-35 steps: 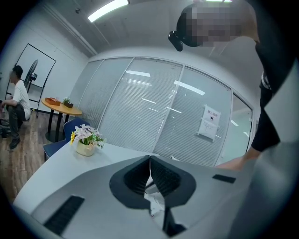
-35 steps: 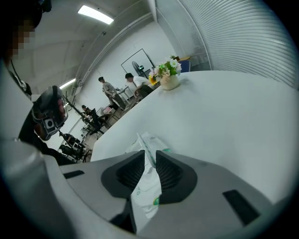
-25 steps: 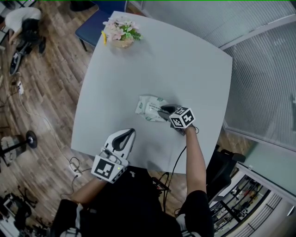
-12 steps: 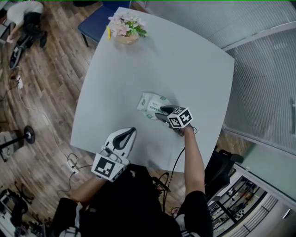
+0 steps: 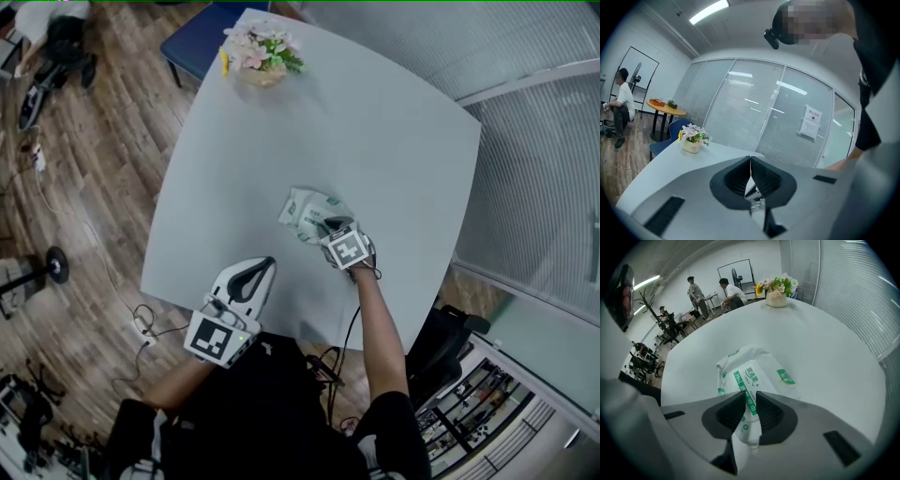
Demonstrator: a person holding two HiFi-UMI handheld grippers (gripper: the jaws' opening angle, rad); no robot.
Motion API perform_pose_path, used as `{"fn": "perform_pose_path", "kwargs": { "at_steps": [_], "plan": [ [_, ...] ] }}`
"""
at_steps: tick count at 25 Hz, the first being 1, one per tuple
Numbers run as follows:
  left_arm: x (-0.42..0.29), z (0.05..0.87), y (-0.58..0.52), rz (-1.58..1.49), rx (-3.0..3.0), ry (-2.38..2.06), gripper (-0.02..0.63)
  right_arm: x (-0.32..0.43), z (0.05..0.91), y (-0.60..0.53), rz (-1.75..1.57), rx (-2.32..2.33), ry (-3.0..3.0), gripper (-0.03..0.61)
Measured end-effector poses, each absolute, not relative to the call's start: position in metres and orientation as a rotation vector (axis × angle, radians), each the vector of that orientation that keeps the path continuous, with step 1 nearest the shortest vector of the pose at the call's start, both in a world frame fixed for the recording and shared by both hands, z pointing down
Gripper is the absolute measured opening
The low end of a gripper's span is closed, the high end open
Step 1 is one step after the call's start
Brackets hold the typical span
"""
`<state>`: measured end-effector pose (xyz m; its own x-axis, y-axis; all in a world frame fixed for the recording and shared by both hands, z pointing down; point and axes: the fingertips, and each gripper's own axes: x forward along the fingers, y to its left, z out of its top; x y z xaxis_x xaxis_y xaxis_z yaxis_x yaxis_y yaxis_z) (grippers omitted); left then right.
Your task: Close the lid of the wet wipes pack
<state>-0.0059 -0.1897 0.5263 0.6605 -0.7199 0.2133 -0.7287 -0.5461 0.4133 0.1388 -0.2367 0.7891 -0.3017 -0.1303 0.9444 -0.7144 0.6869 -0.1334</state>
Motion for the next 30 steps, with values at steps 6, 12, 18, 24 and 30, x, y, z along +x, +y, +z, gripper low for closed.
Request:
{"fn": "perform_pose_path", "kwargs": {
  "at_steps": [6,12,18,24,30],
  "plan": [
    [-0.007,0.535,-0.202,0.034,2.383,-1.138,0.023,0.136,0.795,-0.241,0.627,0.691,-1.770,0.091],
    [-0.003,0.536,-0.203,0.035,2.400,-1.149,0.022,0.134,0.801,-0.238,0.576,0.733,-1.752,0.080],
    [0.001,0.507,-0.173,0.003,2.429,-1.191,0.022,0.151,0.787,-0.233,0.696,0.836,-1.793,0.100],
    [-0.007,0.459,-0.118,-0.027,2.500,-1.292,0.023,0.154,0.670,-0.219,0.663,1.193,-2.081,0.098],
    [-0.004,0.414,-0.044,-0.095,2.559,-1.349,0.021,0.184,0.501,-0.128,0.501,1.658,-2.352,0.077]
  ]
}}
